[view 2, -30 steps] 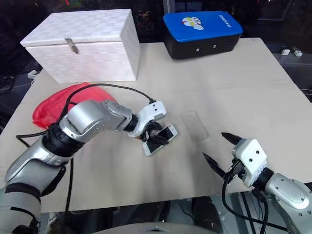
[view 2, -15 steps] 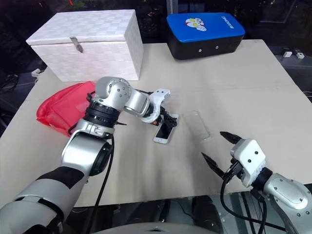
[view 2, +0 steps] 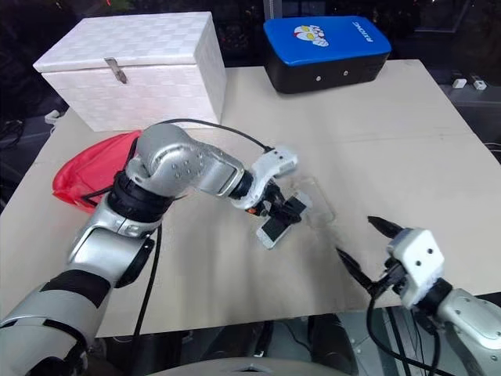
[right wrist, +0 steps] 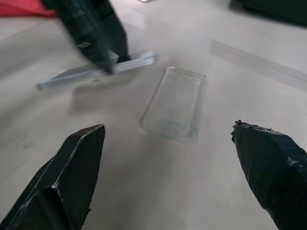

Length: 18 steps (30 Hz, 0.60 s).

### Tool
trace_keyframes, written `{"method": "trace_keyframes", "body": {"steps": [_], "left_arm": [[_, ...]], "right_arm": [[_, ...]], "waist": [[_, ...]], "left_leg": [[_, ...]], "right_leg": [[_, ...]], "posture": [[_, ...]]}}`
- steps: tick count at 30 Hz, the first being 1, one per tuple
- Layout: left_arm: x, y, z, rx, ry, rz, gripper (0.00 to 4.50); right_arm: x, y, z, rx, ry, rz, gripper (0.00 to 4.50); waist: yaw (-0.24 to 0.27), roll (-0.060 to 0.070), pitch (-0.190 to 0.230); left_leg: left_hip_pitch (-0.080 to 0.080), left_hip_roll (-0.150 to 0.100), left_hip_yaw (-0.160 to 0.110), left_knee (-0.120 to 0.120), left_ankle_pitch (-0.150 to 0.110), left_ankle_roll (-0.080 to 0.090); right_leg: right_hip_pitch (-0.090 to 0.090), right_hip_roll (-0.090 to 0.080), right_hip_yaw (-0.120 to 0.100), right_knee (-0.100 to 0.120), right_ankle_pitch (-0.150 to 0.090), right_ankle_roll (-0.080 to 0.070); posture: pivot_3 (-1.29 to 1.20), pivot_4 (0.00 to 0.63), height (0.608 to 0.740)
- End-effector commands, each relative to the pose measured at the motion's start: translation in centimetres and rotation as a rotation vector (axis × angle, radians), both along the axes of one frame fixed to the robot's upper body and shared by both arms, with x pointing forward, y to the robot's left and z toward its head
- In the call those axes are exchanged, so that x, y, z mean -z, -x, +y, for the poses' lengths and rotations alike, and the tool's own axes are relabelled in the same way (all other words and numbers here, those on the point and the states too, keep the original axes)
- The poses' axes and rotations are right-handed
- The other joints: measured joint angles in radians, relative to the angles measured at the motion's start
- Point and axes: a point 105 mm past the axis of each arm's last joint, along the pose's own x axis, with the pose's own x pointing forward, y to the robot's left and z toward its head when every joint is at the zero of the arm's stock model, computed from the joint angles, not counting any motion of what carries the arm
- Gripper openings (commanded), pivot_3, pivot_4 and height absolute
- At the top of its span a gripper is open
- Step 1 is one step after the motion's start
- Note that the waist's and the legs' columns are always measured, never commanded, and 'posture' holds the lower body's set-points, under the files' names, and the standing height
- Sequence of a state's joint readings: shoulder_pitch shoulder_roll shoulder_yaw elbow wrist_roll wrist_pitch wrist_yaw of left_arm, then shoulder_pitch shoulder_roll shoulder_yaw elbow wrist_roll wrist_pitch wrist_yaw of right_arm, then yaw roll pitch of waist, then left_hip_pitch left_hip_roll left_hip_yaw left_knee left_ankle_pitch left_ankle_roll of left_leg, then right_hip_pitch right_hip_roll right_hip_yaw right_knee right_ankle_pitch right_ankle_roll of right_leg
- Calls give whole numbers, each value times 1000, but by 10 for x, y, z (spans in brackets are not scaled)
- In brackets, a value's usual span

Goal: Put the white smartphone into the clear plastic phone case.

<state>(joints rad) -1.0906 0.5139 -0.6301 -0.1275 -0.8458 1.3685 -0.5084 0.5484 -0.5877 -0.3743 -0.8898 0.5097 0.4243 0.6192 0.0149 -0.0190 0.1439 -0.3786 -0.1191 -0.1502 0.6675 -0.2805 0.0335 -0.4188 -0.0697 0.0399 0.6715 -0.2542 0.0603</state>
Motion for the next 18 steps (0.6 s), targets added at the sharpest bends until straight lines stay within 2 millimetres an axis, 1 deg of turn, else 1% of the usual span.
{"method": "trace_keyframes", "body": {"steps": [1,3,5,9,11,12,13,15,18], "left_arm": [[-7,9,-17,214,34,-107,2918],[-2,3,-24,279,18,-175,2918],[5,1,-30,339,-8,-201,2918],[25,-2,-45,477,-75,-284,2918],[28,-2,-51,506,-72,-305,3930],[29,0,-51,517,-67,-284,4314],[29,2,-51,523,-62,-271,4413],[26,2,-50,525,-35,-269,4413],[14,-2,-36,502,5,-268,4413]], "right_arm": [[-12,8,-3,-35,25,-28,4500],[-12,9,-7,-24,35,-21,4500],[-12,9,-10,-14,40,-18,4500],[-12,10,-9,-12,52,-17,4500],[-12,10,-7,-15,52,-15,4500],[-12,10,-6,-16,51,-14,4500],[-11,10,-5,-18,50,-12,4500],[-10,10,-1,-27,45,-5,4500],[-9,10,4,-39,41,-2,4500]], "waist": [[0,0,0],[1,0,0],[0,0,0],[2,0,0],[3,0,0],[3,0,1],[1,0,1],[-2,0,1],[-3,2,2]], "left_leg": [[0,0,0,0,0,0],[0,0,0,0,0,0],[0,0,0,0,0,0],[0,0,0,1,0,1],[-1,0,0,1,-1,1],[-1,0,0,1,-1,2],[-1,0,0,1,-1,2],[-1,0,0,1,-1,2],[-1,1,0,1,-1,2]], "right_leg": [[0,0,0,0,0,0],[1,0,0,0,0,0],[1,0,0,0,0,0],[1,0,0,-1,0,0],[1,0,-1,-1,0,0],[1,0,-1,-1,0,0],[1,0,-1,-1,0,0],[0,0,0,-1,0,0],[0,0,0,-1,0,0]], "posture": [[0,150,740],[0,150,740],[0,150,740],[0,150,740],[0,150,740],[0,150,740],[0,150,740],[0,150,740],[0,150,740]]}}
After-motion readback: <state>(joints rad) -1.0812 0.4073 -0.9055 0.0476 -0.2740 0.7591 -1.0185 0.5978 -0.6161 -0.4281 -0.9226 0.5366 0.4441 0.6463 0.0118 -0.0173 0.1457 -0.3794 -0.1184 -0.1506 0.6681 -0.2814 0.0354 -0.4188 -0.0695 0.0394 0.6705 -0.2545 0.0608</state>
